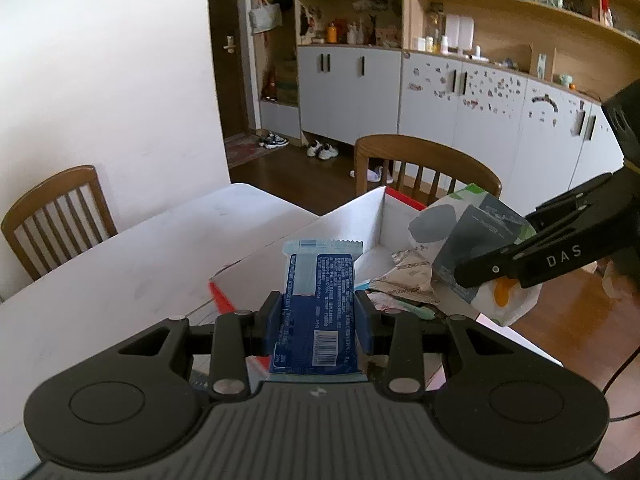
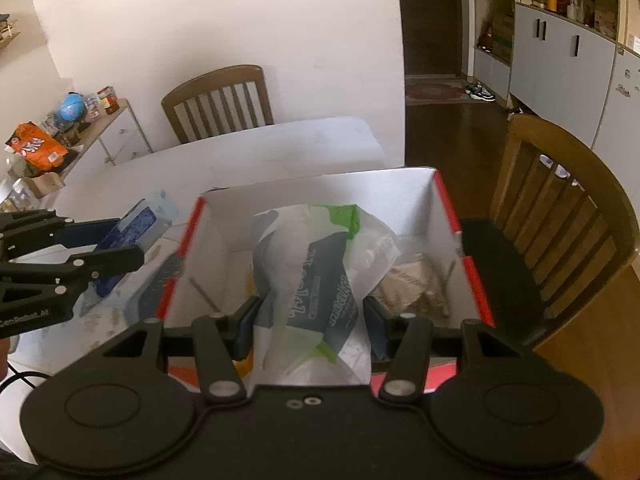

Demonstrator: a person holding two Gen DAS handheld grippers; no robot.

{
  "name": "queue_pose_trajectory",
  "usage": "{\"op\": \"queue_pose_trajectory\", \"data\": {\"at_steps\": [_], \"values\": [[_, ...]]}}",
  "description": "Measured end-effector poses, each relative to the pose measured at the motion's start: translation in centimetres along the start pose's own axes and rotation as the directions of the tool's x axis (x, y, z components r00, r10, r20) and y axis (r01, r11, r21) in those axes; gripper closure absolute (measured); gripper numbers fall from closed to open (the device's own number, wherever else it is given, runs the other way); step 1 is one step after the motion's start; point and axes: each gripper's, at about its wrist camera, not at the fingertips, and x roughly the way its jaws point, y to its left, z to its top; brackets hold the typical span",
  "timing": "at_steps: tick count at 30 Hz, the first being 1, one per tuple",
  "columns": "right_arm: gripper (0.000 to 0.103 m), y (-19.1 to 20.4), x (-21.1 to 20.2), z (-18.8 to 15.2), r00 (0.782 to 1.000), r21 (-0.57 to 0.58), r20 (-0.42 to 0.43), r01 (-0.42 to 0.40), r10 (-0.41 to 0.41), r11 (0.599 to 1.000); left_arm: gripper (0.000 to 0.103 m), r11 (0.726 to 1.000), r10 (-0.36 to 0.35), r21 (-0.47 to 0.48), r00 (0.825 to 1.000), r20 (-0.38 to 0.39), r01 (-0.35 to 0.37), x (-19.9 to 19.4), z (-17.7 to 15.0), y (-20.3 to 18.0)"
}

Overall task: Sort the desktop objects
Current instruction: 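Carry the blue packet with the left tool while the right tool carries the white bag into the box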

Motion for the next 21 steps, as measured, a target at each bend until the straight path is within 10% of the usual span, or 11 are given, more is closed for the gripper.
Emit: {"op": "queue_pose_trajectory", "data": {"at_steps": [21], "values": [[0.049, -4.7, 4.7, 1.1, 0.998, -0.03, -0.054, 0.015, -0.017, 0.999, 0.067, 0.987, -0.093, 0.108, 0.976, -0.196, 0.115, 13.0, 4.2, -1.7]]}}
